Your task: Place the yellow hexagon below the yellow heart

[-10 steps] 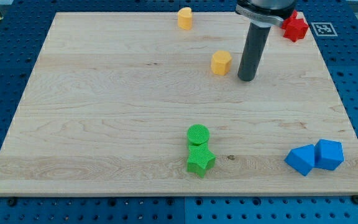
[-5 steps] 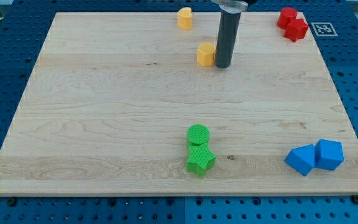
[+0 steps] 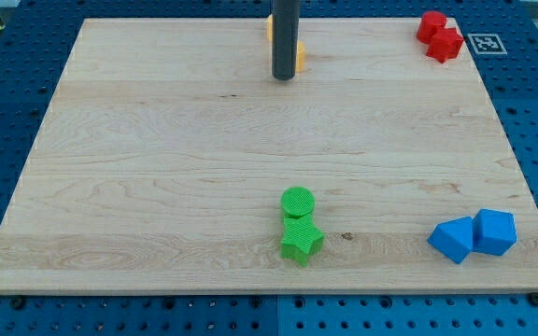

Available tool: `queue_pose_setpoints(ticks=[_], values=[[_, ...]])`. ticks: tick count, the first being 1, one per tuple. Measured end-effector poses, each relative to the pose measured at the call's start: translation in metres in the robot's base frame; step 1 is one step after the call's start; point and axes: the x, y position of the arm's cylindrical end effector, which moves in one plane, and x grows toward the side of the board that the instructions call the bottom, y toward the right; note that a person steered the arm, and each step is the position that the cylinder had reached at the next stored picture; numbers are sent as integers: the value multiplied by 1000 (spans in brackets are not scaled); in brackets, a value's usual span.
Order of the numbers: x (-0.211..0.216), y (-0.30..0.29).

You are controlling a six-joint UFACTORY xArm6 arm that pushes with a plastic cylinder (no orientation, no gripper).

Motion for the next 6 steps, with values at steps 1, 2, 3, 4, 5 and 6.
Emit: queue_pose_setpoints(ticks=[1, 2, 3, 4, 5, 6], values=[[-17, 0], [-18, 0], [7, 7], [8, 22], [-11, 28], [-22, 44]])
